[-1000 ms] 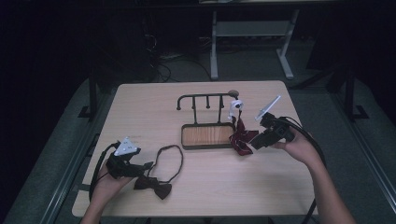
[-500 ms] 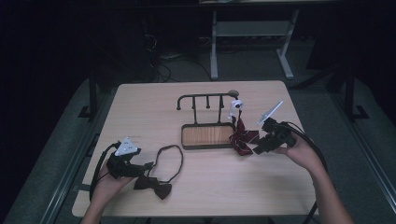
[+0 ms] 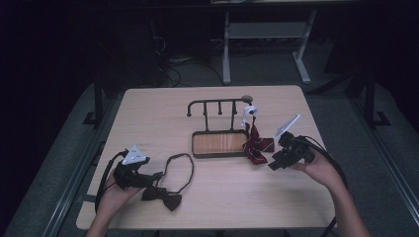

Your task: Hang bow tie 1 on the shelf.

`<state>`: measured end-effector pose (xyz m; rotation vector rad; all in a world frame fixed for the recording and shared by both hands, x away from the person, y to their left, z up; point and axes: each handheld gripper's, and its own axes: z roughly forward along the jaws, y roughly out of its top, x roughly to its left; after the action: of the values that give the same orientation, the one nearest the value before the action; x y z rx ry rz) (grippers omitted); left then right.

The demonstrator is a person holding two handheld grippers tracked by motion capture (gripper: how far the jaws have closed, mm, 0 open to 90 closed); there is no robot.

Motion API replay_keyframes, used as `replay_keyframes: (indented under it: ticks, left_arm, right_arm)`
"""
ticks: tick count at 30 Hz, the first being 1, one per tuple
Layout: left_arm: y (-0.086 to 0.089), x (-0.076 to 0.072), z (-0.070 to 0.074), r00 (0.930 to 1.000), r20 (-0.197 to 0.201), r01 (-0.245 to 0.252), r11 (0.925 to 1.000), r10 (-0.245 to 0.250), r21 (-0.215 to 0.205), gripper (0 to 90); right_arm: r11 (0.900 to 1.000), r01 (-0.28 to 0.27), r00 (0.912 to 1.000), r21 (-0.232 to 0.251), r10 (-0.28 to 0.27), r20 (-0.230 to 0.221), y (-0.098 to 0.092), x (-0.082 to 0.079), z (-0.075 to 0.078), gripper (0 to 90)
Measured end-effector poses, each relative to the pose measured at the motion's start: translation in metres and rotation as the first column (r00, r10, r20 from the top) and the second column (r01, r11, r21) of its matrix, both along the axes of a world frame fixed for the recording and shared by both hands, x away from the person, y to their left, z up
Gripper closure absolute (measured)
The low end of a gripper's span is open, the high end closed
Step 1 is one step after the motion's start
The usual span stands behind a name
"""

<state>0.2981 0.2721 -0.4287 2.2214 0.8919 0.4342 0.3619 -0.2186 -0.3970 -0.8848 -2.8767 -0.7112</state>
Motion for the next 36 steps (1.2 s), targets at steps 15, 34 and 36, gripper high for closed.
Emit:
replay_keyframes:
  ticks: [15,34,36]
  left_arm:
    - [-0.001,0.0,0.0,1.0,0.002,0.006,1.0,-0.006,0.007,26.0]
    - [-0.004,0.001,-0.002,0.9999,-0.003,0.01,0.9998,-0.01,0.015,26.1]
    - [-0.004,0.001,-0.002,0.9999,-0.003,0.011,0.9998,-0.011,0.015,26.1]
  right_arm:
    - [1.0,0.013,0.9998,0.024,-0.013,0.012,-0.004,-0.015,-0.01,48.5]
    - [0.998,0.029,0.9992,0.05,-0.031,0.028,-0.011,-0.028,-0.026,45.7]
    - [0.998,0.035,0.9989,0.052,-0.036,0.028,-0.012,-0.031,-0.027,44.9]
